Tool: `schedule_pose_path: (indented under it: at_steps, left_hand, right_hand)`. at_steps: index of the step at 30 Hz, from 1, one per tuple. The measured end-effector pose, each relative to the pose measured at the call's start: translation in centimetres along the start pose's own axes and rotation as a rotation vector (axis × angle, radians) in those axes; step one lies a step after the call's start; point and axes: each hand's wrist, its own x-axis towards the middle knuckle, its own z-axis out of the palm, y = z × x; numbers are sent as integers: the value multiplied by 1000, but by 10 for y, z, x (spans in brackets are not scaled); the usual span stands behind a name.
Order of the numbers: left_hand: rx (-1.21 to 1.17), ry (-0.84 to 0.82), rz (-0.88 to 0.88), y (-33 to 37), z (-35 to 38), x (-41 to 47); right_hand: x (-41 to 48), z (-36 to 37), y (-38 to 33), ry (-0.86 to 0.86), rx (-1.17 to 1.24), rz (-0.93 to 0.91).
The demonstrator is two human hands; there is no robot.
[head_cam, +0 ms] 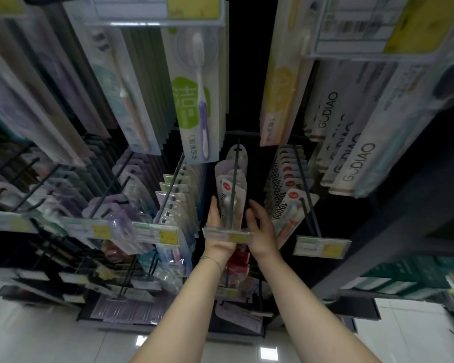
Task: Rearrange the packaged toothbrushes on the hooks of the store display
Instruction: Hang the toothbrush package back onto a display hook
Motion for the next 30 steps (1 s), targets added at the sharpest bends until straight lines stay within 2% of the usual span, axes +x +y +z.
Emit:
schedule_pose_path:
  at_steps: [3, 10, 17, 21, 26, 30]
  left_hand:
    - [-320, 34, 140, 6, -4, 7]
    - [-172, 94, 254, -11, -2, 4]
    - [-87, 153, 266, -16, -4, -10]
    - [2, 197, 344, -23, -4, -30]
    - [251, 358, 423, -38, -11, -46]
    - [194, 395, 457, -49, -12, -52]
  right_hand:
    - [4, 4, 4, -27, 38, -13]
    - [-3, 14, 2, 48, -1, -28]
    - [-14, 18, 4, 15, 36, 70]
    - [-28, 11, 7, -9, -51, -2]
    - [-49, 0, 5, -64, -106, -104]
    - [-64, -4, 1, -129, -110, -134]
